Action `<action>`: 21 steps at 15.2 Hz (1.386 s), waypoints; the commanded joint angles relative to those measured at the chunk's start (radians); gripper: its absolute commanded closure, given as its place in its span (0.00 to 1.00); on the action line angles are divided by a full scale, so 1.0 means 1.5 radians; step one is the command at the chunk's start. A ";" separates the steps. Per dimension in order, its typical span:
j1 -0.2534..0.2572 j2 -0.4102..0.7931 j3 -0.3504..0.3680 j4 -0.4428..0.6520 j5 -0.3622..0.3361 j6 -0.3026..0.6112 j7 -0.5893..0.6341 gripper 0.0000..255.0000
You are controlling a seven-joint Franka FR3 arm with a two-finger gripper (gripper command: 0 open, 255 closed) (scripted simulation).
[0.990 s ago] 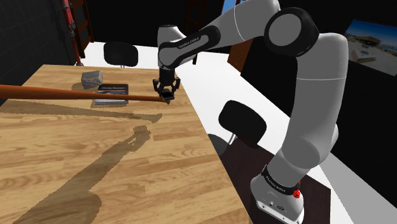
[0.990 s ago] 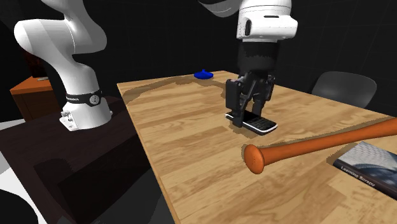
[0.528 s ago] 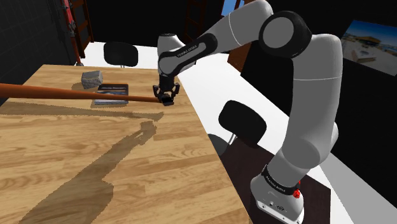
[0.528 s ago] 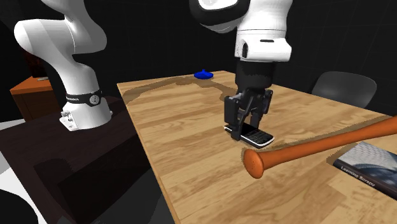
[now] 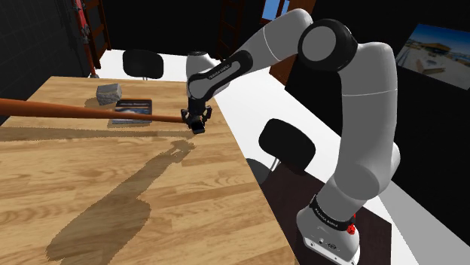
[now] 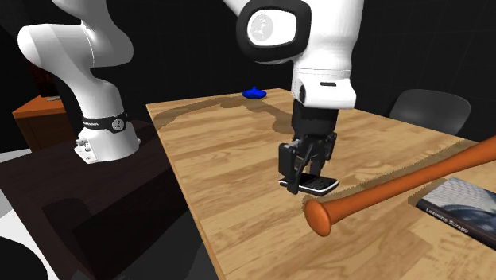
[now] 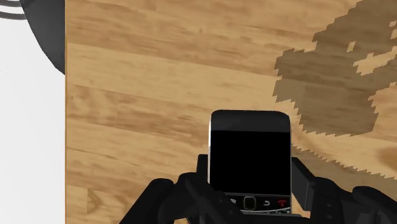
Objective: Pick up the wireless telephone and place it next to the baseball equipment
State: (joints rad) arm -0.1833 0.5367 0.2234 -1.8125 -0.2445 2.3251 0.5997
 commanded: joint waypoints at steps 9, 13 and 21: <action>0.008 0.047 -0.011 0.001 -0.016 0.044 0.013 1.00; 0.008 0.047 -0.011 0.001 -0.016 0.044 0.013 1.00; 0.006 0.031 -0.007 0.000 -0.010 0.030 0.010 0.00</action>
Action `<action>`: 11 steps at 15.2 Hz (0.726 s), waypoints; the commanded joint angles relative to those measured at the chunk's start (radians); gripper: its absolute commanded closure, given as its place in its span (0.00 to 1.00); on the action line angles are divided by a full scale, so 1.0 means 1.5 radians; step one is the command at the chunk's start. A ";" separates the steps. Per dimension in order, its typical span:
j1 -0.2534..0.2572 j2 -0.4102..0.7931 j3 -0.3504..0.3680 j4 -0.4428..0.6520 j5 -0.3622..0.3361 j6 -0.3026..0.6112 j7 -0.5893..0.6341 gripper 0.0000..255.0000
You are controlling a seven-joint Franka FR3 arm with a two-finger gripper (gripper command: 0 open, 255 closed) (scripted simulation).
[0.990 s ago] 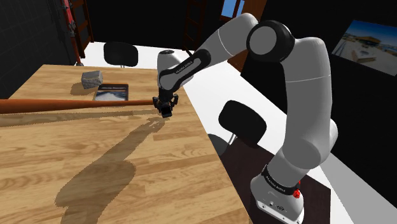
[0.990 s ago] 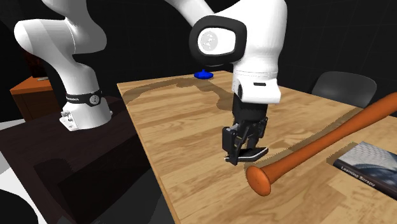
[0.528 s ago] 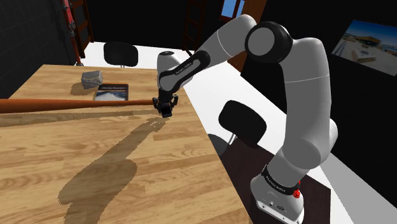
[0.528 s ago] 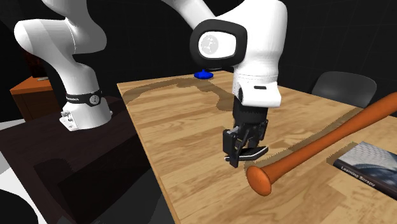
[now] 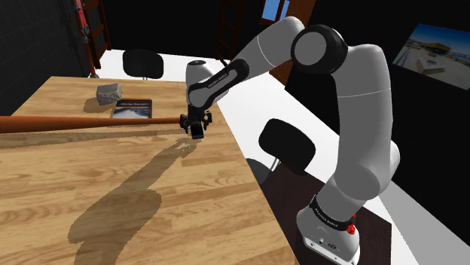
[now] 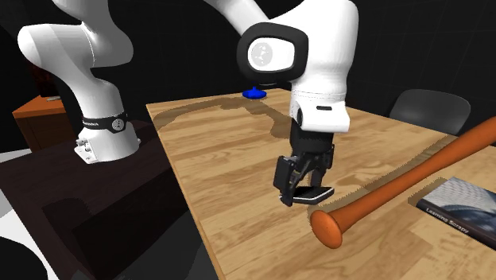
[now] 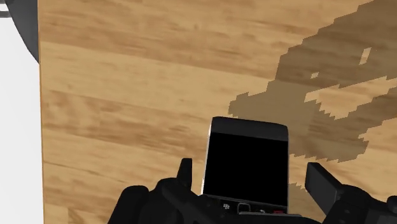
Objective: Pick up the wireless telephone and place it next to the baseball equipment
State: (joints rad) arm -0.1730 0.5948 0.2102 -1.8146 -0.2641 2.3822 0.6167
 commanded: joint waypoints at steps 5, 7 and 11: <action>-0.005 -0.049 0.012 0.004 0.017 -0.052 -0.010 0.00; -0.005 -0.049 0.012 0.004 0.017 -0.052 -0.010 0.00; -0.005 -0.049 0.012 0.004 0.017 -0.052 -0.010 0.00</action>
